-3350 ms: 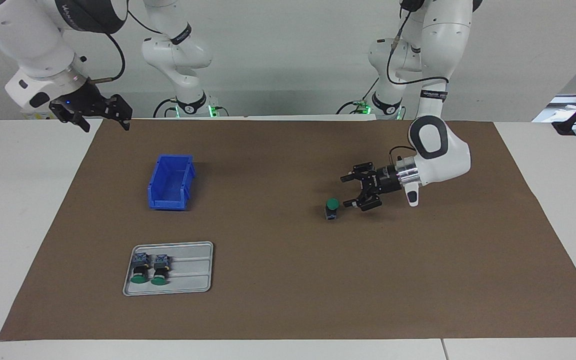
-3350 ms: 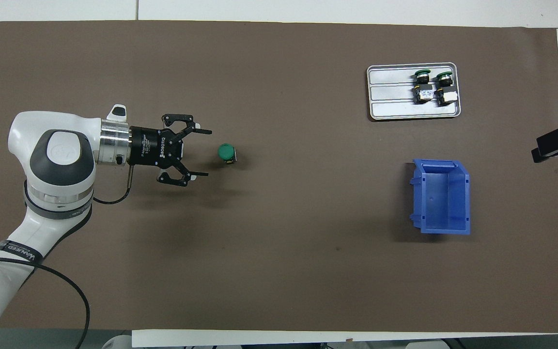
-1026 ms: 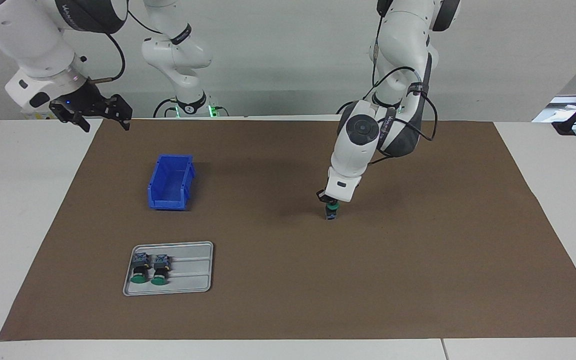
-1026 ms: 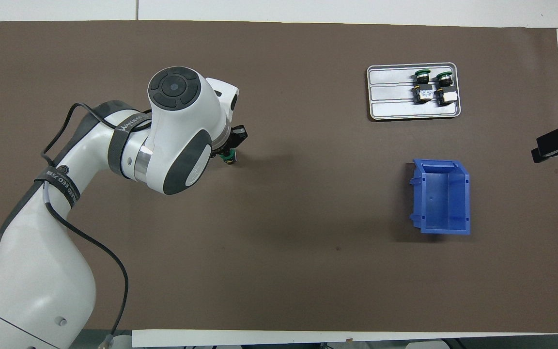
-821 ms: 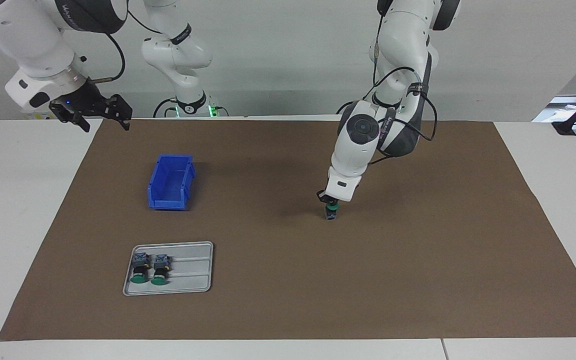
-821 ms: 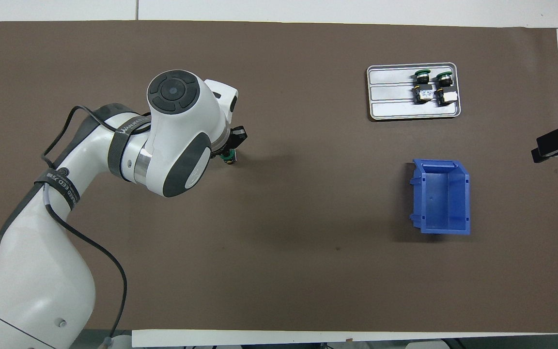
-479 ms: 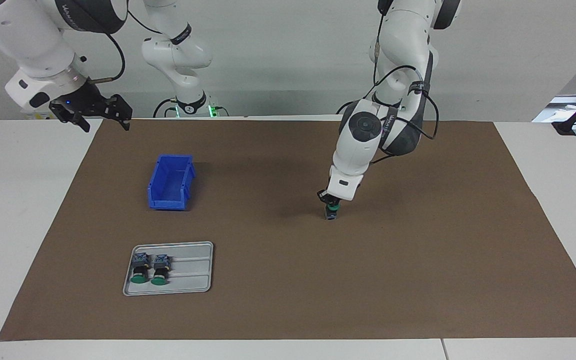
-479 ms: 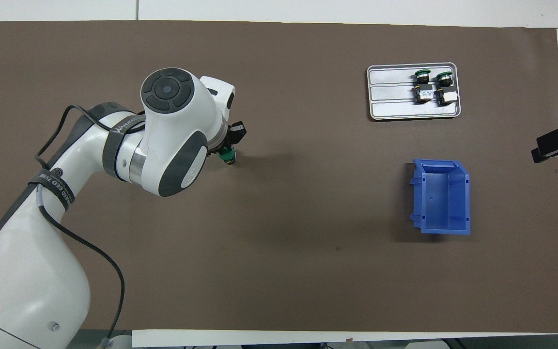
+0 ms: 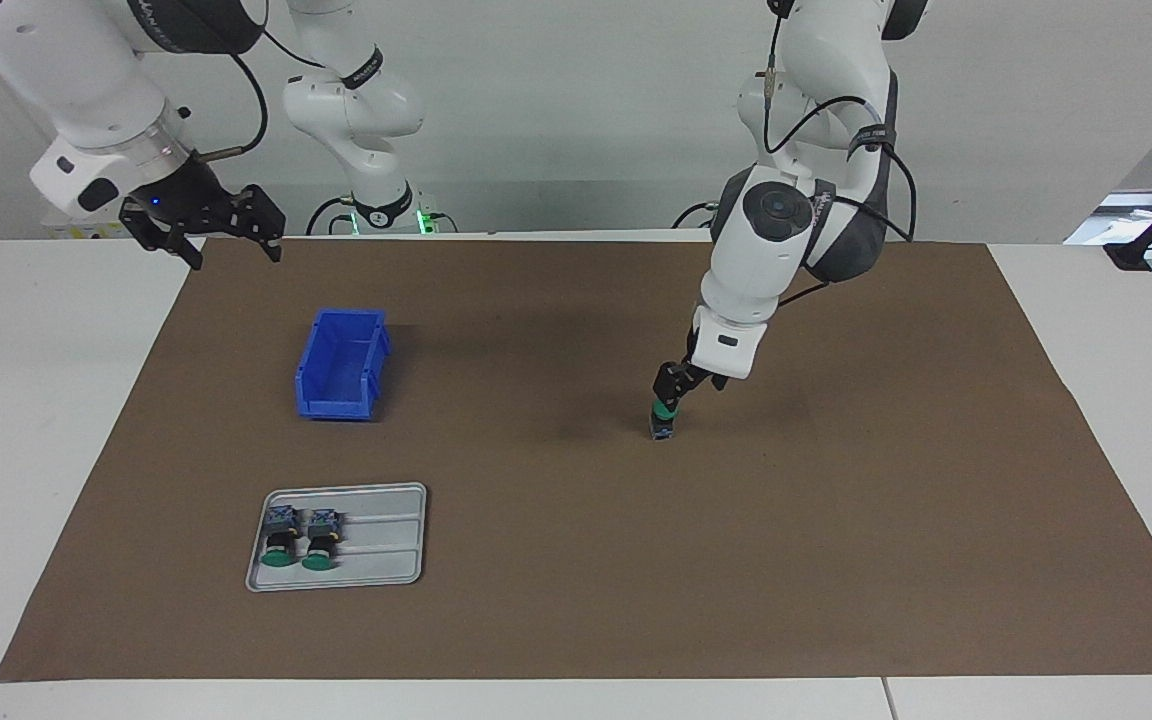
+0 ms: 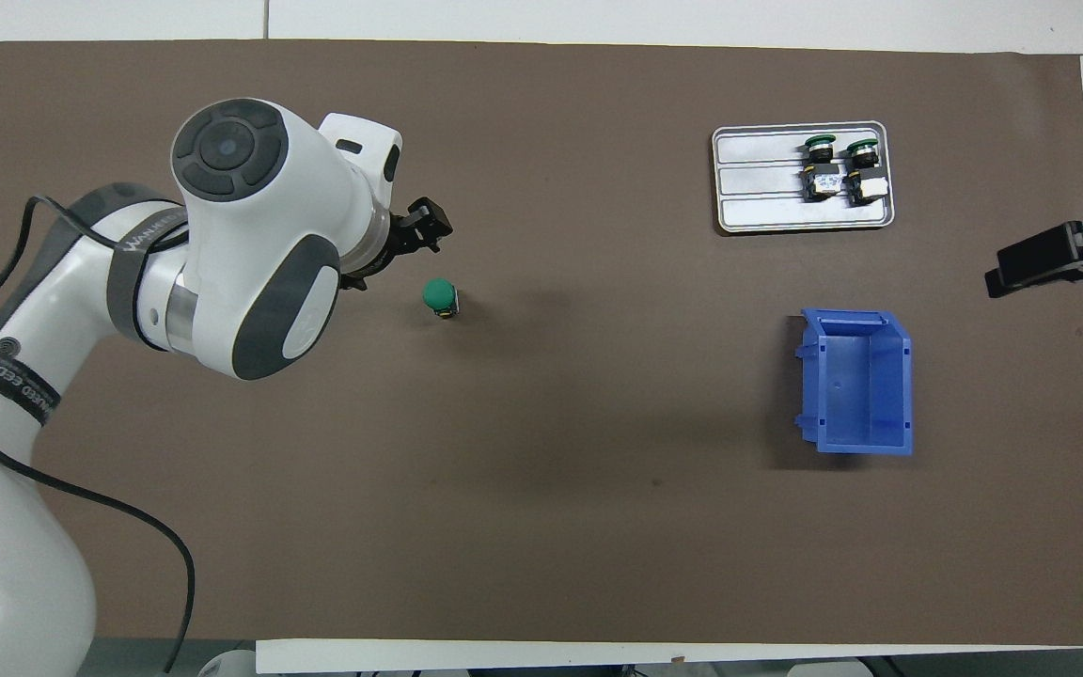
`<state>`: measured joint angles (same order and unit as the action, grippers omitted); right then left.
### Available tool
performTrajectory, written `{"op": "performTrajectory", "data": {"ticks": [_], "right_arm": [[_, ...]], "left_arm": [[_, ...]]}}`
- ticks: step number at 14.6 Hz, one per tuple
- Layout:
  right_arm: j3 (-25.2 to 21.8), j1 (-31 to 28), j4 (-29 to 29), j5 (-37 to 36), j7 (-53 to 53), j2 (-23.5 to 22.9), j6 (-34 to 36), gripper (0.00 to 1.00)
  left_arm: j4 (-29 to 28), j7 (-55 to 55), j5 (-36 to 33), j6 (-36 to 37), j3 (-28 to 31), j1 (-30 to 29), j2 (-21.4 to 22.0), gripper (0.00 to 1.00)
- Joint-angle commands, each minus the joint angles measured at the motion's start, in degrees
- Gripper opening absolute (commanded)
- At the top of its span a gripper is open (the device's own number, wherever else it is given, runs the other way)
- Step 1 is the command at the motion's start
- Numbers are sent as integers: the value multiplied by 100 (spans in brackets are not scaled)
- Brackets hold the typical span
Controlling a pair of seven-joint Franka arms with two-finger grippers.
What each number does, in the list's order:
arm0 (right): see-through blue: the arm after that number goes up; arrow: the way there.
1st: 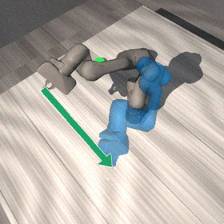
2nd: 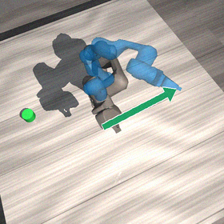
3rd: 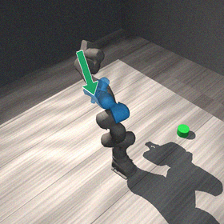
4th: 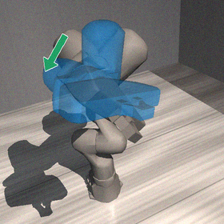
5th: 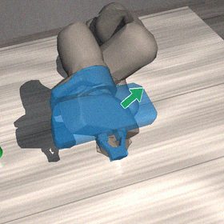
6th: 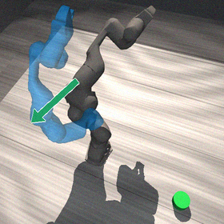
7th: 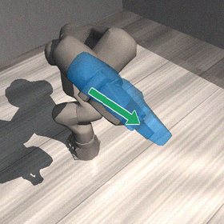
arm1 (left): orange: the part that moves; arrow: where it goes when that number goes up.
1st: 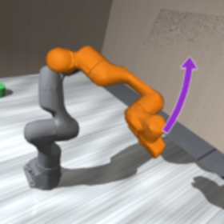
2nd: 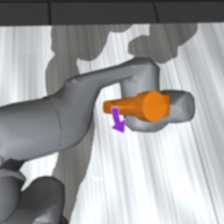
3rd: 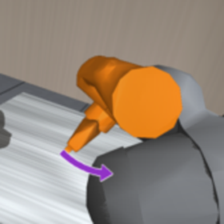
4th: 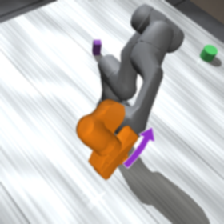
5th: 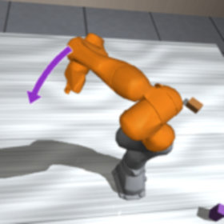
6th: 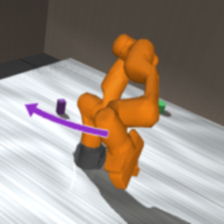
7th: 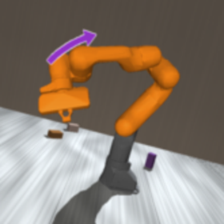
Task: Place and press button with both arms
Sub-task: 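Raise the left gripper while the right gripper reaches toward the button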
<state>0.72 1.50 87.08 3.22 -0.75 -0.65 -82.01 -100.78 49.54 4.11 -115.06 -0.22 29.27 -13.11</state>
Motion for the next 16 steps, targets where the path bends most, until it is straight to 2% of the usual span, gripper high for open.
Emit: {"op": "performTrajectory", "data": {"ticks": [1, 4, 7, 11, 12, 14, 16], "right_arm": [[51, 735, -155, 65, 767, -207, -314, 100], [51, 1351, -479, 74, 1655, -662, -578, 100], [121, 1922, -963, 222, 2506, -1391, -999, 100], [112, 2862, -2437, 118, 3589, -2902, -1378, 100], [95, 3082, -2615, 109, 3800, -3167, -1640, 100], [95, 3425, -2643, 48, 4222, -3519, -2298, 100], [112, 3602, -2591, -328, 4259, -3836, -2783, 100]], "left_arm": [[-108, -233, -147, 588, 40, -298, 291, 100], [-108, -1312, -270, 1116, 40, -790, 528, 100], [-108, -2279, -279, 1547, 49, -1395, 809, 100], [-126, -3335, -559, 1952, 40, -2020, 1108, 100], [-126, -3633, -613, 2048, 40, -2152, 1204, 100], [-126, -3907, -622, 2268, 40, -2372, 1354, 100], [-108, -3908, -640, 2444, 49, -2408, 1486, 100]]}}
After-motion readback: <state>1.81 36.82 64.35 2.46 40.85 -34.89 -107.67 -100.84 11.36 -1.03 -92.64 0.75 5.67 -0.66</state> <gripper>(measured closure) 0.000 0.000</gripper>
